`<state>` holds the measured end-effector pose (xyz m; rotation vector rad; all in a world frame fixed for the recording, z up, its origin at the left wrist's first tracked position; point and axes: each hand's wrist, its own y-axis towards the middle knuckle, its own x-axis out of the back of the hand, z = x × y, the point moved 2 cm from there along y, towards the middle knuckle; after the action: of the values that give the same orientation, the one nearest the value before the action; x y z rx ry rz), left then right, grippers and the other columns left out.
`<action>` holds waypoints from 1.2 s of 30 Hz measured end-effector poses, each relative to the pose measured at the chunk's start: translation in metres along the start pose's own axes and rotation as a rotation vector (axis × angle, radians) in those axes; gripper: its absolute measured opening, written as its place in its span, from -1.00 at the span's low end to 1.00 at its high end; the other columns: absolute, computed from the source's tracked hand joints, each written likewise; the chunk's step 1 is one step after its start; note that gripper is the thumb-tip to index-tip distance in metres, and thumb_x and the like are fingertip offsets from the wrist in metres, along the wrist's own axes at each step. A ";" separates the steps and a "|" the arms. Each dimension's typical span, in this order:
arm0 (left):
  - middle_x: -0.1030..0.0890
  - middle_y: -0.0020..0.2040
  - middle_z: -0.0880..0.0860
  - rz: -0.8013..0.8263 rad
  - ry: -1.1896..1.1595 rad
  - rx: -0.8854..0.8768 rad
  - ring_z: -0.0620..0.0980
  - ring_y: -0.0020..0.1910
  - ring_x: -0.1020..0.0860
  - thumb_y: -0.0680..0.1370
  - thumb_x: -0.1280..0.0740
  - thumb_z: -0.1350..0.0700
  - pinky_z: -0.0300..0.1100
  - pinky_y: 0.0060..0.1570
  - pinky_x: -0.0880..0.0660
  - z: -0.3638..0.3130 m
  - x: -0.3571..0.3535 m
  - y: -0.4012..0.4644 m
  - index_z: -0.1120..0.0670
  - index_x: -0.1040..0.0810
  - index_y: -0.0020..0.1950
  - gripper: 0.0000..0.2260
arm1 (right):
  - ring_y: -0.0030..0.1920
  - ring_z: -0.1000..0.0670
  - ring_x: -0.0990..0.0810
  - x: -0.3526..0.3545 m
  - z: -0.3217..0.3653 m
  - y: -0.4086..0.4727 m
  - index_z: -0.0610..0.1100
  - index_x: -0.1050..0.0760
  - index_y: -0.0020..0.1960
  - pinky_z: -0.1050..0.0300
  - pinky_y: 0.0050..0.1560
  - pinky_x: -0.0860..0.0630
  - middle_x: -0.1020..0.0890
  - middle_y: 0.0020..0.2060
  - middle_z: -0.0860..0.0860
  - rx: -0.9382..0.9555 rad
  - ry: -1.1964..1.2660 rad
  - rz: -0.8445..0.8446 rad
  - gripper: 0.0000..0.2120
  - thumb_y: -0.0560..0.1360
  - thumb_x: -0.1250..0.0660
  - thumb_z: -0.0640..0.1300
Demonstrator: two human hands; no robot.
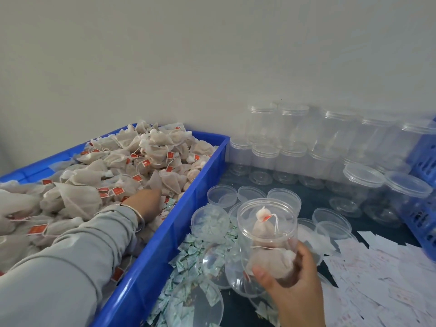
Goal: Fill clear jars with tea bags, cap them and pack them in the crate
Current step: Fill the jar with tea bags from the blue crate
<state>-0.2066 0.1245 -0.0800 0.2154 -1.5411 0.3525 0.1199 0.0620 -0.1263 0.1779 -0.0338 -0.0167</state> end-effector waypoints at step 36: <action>-0.69 -0.04 -0.02 0.157 -1.467 -0.543 -0.08 -0.06 -0.64 0.33 -0.52 0.09 -0.25 -0.04 -0.58 -0.094 0.071 -0.082 0.09 -0.53 0.04 -0.66 | 0.00 0.28 -0.58 0.001 0.016 -0.004 0.24 -0.39 0.12 0.27 -0.02 -0.49 -0.61 0.00 0.24 0.108 0.041 -0.065 -0.19 -0.10 -0.57 0.26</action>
<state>-0.0899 0.0882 -0.0048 -0.1425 -3.0318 -0.2179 0.1204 0.0551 -0.1115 0.2877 0.0118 -0.0760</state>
